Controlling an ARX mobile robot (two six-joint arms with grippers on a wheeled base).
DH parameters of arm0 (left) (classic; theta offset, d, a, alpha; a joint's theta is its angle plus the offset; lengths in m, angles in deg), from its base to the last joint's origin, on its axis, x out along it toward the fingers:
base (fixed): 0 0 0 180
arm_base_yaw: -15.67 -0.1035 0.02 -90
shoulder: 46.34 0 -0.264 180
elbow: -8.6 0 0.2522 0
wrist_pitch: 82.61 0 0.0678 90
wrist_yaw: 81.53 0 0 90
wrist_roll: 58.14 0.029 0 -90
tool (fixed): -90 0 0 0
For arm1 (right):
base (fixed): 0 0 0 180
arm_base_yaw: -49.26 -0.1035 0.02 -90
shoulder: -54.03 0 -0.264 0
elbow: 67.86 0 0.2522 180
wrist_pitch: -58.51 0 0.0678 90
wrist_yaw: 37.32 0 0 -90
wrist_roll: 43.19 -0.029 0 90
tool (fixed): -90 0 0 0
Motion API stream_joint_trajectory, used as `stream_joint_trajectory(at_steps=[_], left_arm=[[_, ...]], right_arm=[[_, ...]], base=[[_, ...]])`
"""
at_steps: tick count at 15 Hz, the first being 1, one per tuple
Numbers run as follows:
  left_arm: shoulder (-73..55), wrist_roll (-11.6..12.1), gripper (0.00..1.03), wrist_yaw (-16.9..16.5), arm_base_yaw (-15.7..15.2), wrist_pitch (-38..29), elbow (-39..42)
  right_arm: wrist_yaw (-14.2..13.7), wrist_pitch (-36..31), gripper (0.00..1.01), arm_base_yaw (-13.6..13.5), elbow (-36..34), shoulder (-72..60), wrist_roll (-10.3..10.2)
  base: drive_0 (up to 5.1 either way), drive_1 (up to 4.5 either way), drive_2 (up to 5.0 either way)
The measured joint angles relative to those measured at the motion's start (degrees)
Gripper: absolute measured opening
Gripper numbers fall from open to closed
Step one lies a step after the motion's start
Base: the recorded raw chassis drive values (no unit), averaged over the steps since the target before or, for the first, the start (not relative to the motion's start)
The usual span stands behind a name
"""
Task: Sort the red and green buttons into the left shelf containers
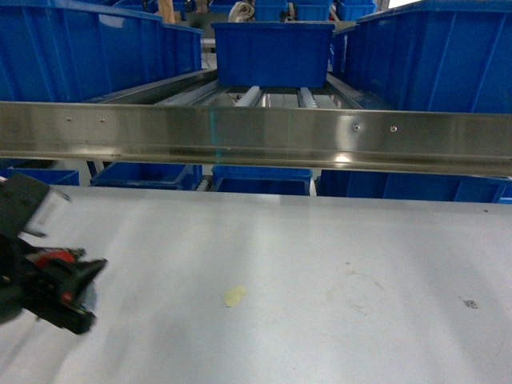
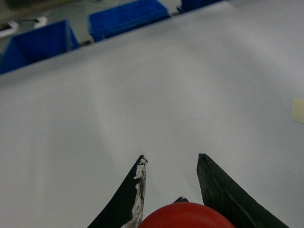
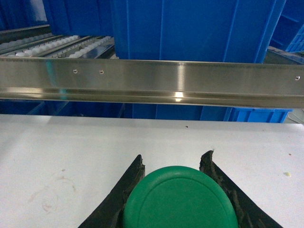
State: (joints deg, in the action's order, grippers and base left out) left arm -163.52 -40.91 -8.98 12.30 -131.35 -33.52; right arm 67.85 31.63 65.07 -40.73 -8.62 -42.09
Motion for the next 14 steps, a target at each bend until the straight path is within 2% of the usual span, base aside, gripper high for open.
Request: stream_joint_trajectory(at_steps=[1, 2, 5, 8, 9, 11, 14], left_arm=[[6.7, -2.3, 0.29, 0.5, -2.3, -2.7, 3.1], [12.7, -4.5, 0.29, 0.4, -3.5, -2.2, 5.3], [32.3, -13.2, 0.29, 0.1, -3.2, 5.0, 10.6], [51.1, -20.0, 0.29, 3.8, -2.6, 14.9, 12.4], [56.2, -21.1, 0.29, 5.4, -2.4, 19.2, 12.7], [60.0, -22.8, 0.29, 5.9, -2.3, 20.6, 12.8], [59.7, -23.0, 0.29, 5.9, -2.3, 20.5, 12.8]], right_arm=[[0.0, 0.0, 0.31, 0.0, 0.0, 0.0, 0.0], [0.0, 0.0, 0.31, 0.0, 0.0, 0.0, 0.0], [0.0, 0.0, 0.31, 0.0, 0.0, 0.0, 0.0], [0.0, 0.0, 0.31, 0.0, 0.0, 0.0, 0.0], [0.0, 0.0, 0.31, 0.0, 0.0, 0.0, 0.0], [0.0, 0.0, 0.31, 0.0, 0.0, 0.0, 0.0], [0.0, 0.0, 0.31, 0.0, 0.0, 0.0, 0.0]], base=[[0.0, 0.0, 0.0], [0.0, 0.0, 0.0], [0.0, 0.0, 0.0], [0.0, 0.0, 0.0], [0.0, 0.0, 0.0], [0.0, 0.0, 0.0], [0.0, 0.0, 0.0]])
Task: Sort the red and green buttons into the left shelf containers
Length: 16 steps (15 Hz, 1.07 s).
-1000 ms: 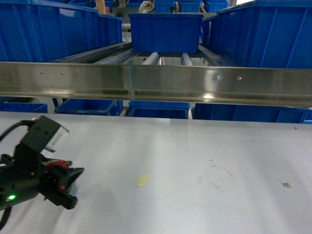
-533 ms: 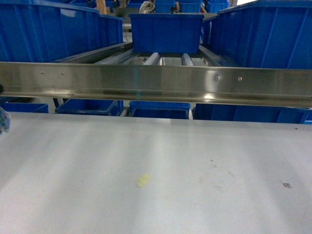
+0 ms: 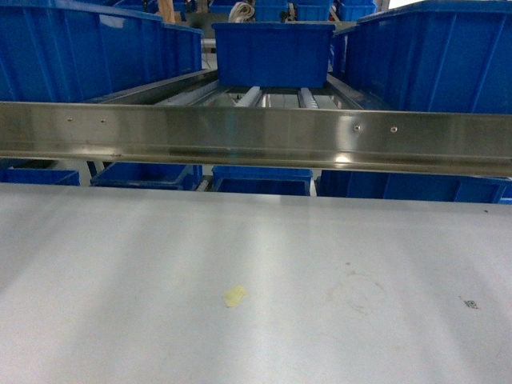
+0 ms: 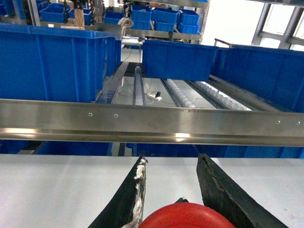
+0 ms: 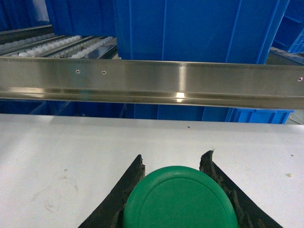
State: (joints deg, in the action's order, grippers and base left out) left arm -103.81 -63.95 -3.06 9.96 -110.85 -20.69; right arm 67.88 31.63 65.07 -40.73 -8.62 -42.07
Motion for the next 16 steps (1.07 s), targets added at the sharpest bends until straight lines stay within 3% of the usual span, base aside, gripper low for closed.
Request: stream_joint_trajectory(at_steps=[9, 16], left_arm=[[0.2, 0.0, 0.29, 0.0, 0.2, 0.0, 0.0], [0.2, 0.0, 0.29, 0.1, 0.2, 0.0, 0.0]], right_arm=[[-0.2, -0.1, 0.31, 0.0, 0.0, -0.2, 0.0], [-0.2, 0.1, 0.31, 0.0, 0.0, -0.2, 0.0]], base=[[-4.6, 0.56, 3.9], [-4.9, 2.51, 2.5]])
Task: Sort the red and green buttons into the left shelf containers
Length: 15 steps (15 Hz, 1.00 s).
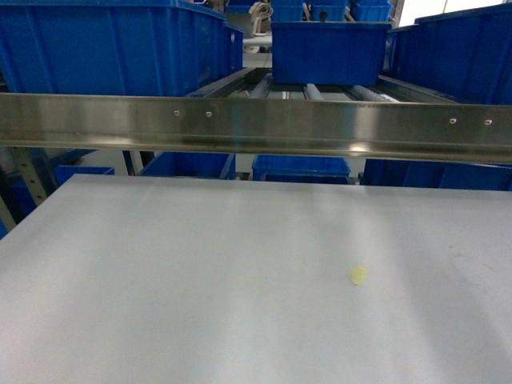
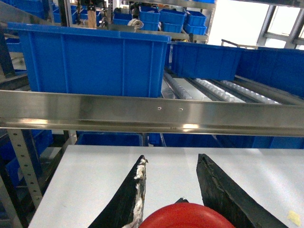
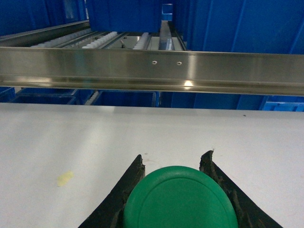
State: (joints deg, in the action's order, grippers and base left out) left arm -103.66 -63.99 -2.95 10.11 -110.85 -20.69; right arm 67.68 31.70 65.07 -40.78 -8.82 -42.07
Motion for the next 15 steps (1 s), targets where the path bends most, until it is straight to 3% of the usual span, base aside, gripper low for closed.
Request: stream_joint_trajectory(at_steps=[15], left_arm=[[0.0, 0.0, 0.29, 0.0, 0.0, 0.0, 0.0]], right_arm=[[0.0, 0.0, 0.31, 0.0, 0.0, 0.0, 0.0]], base=[[-4.9, 2.41, 2.4]])
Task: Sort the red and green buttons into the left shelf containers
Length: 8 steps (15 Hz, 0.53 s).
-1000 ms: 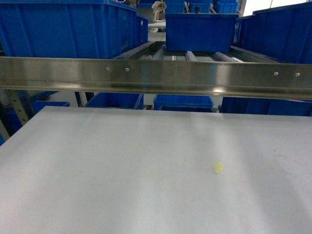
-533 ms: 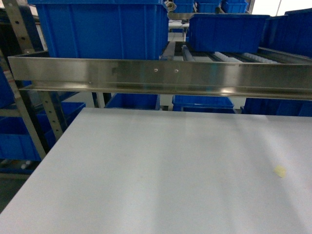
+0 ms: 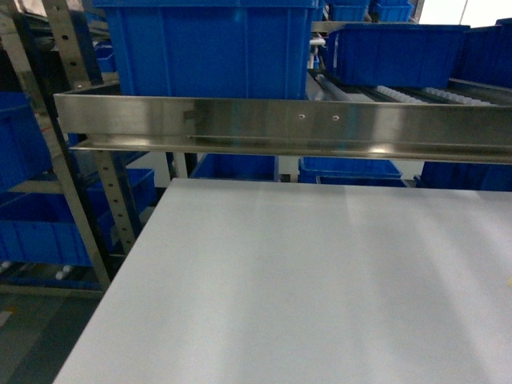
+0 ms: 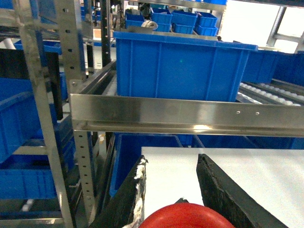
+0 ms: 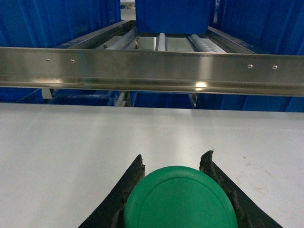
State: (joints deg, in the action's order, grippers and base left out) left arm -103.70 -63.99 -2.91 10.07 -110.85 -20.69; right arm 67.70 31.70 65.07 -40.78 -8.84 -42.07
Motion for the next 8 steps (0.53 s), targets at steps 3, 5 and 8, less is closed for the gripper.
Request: stream_joint_trajectory(at_steps=[3, 5, 8], left_arm=[[0.0, 0.0, 0.29, 0.0, 0.0, 0.0, 0.0], [0.0, 0.0, 0.29, 0.0, 0.0, 0.1, 0.0], [0.0, 0.0, 0.29, 0.0, 0.0, 0.0, 0.0]], right_arm=[[0.0, -0.1, 0.31, 0.0, 0.0, 0.0, 0.0], [0.0, 0.0, 0.31, 0.0, 0.0, 0.0, 0.0], [0.0, 0.0, 0.31, 0.0, 0.0, 0.0, 0.0]], base=[[-4.8, 2.47, 2.5], [-4.9, 2.46, 2.5], [-4.9, 2.46, 2.5]])
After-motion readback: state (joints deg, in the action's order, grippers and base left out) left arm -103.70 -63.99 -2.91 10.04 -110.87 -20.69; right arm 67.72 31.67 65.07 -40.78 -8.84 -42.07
